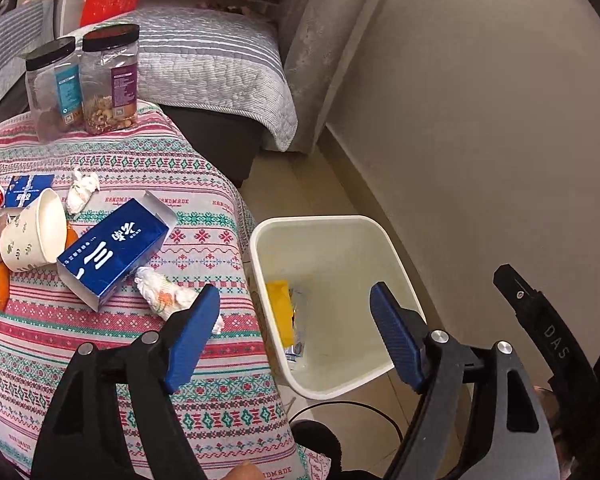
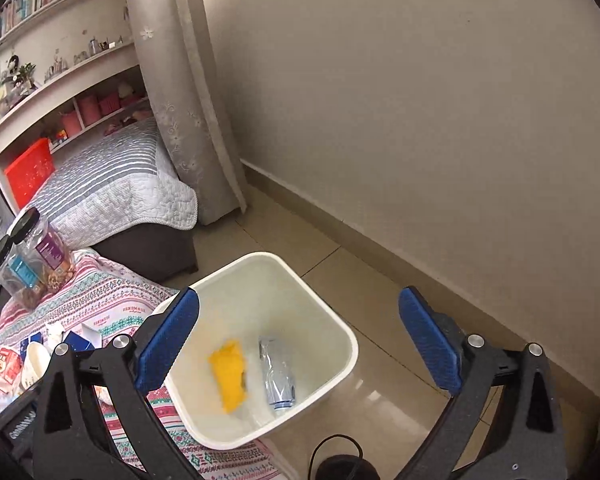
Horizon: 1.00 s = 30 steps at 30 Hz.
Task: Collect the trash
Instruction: 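Move the left tool over the wastebasket and release the yellow packet, then return the left tool to the table and grasp the crumpled white paper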
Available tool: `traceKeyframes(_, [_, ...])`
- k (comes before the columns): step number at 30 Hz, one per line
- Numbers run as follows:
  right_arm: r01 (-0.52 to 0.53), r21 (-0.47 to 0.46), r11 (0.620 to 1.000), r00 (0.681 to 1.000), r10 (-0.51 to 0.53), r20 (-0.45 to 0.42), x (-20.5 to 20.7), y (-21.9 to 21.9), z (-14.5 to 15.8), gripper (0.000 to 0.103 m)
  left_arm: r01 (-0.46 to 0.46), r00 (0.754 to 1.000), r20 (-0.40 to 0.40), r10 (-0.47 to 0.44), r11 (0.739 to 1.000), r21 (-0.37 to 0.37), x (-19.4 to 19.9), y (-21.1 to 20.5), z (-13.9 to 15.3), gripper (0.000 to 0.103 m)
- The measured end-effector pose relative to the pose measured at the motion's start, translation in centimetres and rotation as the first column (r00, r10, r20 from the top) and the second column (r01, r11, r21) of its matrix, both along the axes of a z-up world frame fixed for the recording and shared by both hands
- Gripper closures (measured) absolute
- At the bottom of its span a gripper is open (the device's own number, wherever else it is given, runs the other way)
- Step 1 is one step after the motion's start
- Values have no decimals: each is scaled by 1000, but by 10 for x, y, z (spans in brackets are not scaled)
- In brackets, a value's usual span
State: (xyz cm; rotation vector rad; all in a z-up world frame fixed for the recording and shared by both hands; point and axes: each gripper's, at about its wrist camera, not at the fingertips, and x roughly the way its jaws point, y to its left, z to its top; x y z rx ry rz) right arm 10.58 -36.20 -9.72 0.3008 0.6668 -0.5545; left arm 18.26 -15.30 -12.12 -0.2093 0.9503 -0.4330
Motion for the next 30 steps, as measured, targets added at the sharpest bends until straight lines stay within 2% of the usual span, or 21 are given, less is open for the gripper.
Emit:
traceKeyframes(2, [-19,-8,1000,1000,18,-9,4,7,-1,7,-25,1000,16,25,999,32,0,8,2,27])
traceKeyframes(7, [-78,-40,996,997,78,-2,12,35,4,7,-113,987,131,92,980,162,-8,30,12,27])
traceKeyframes(9, [-103,-58,993,995,103,2,15,48,7,7,-147,979,165,117,971,186,-10,40,16,27])
traceKeyframes(12, [-138,-83,987,990,139,2,21,69,9,7,-208,965,209,161,951,227,-13,55,22,21])
traceKeyframes(18, [-201,-107,974,980,200,-17,35,107,9,7,-306,931,282,232,917,256,-20,96,31,16])
traceKeyframes(30, [-331,-142,933,944,330,-31,51,186,4,7,-414,904,237,357,869,271,-20,171,24,16])
